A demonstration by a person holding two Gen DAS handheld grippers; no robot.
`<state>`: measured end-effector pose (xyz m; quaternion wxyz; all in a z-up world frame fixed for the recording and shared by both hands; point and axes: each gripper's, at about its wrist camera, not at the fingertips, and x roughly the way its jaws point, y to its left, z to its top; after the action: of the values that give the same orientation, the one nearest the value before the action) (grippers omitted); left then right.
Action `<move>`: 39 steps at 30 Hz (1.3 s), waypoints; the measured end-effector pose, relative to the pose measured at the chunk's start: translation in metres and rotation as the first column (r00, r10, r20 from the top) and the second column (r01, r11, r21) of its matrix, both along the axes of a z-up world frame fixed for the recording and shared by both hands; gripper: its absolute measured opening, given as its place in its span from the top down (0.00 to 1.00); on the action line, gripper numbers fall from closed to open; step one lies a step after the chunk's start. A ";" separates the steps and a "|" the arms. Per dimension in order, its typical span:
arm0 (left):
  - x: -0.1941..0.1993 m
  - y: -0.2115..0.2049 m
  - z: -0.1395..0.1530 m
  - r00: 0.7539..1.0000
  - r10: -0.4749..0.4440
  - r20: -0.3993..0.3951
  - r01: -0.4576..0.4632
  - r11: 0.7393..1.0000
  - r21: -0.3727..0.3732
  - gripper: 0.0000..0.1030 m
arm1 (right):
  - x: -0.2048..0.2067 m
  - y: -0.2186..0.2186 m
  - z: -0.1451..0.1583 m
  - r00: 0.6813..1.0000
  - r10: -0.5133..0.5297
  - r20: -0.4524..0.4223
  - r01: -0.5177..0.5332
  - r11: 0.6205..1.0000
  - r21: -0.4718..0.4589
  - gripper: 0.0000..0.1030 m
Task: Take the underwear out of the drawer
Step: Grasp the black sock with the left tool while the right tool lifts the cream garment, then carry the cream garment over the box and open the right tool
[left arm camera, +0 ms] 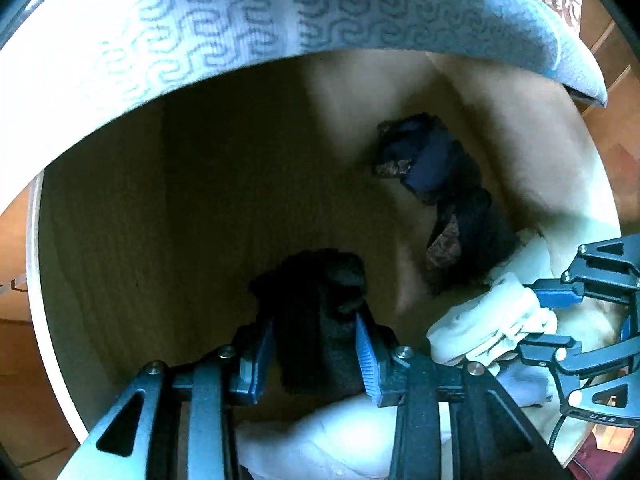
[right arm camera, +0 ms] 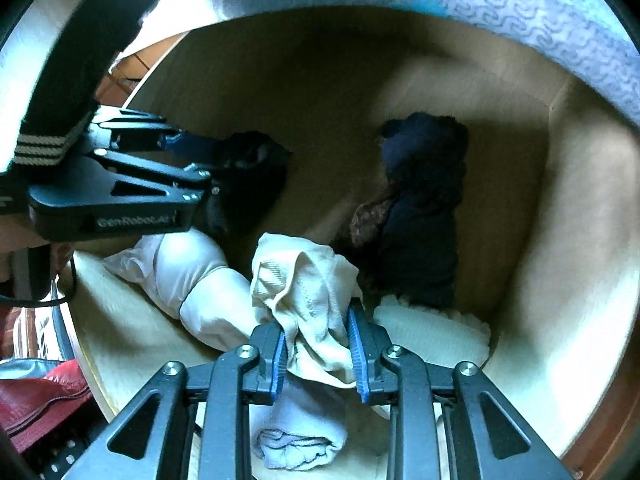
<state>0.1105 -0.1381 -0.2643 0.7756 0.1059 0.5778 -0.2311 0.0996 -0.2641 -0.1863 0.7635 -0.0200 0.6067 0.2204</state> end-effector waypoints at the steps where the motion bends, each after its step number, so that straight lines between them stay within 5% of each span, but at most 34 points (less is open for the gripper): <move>1: 0.004 -0.019 0.008 1.000 -0.001 -0.005 0.001 1.000 -0.002 0.64 | -0.002 0.005 -0.002 1.000 -0.003 0.003 0.003 1.000 0.000 0.74; 6: 0.017 -0.037 -0.006 1.000 -0.003 -0.011 0.003 1.000 0.001 0.64 | -0.009 0.002 0.002 0.999 -0.028 0.020 0.028 1.000 0.000 0.74; 9: 0.012 -0.001 0.018 1.000 -0.008 -0.015 0.008 1.000 -0.005 0.64 | -0.014 -0.002 0.008 0.999 -0.051 0.010 0.051 0.998 0.026 0.74; 13: 0.009 0.000 0.013 1.000 -0.012 -0.019 0.011 1.000 -0.011 0.64 | -0.019 -0.015 0.029 0.997 -0.071 0.027 0.070 0.996 0.058 0.74; 29: 0.015 0.013 0.027 0.999 -0.019 -0.026 0.018 0.999 -0.027 0.64 | -0.014 -0.065 0.198 0.949 -0.175 0.261 0.131 0.975 0.180 0.74; 34: 0.016 0.014 0.027 0.999 -0.020 -0.027 0.019 0.999 -0.034 0.64 | 0.035 -0.065 0.254 0.902 -0.225 0.369 0.196 0.974 0.116 0.74; 39: 0.016 0.015 0.026 0.999 -0.023 -0.029 0.021 0.999 -0.043 0.64 | 0.102 -0.040 0.253 0.882 -0.218 0.419 0.266 0.962 -0.060 0.74</move>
<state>0.1265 -0.1232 -0.2379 0.7665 0.0921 0.5828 -0.2536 0.2012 -0.3044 0.0671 0.8923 -0.0337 0.4433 0.0785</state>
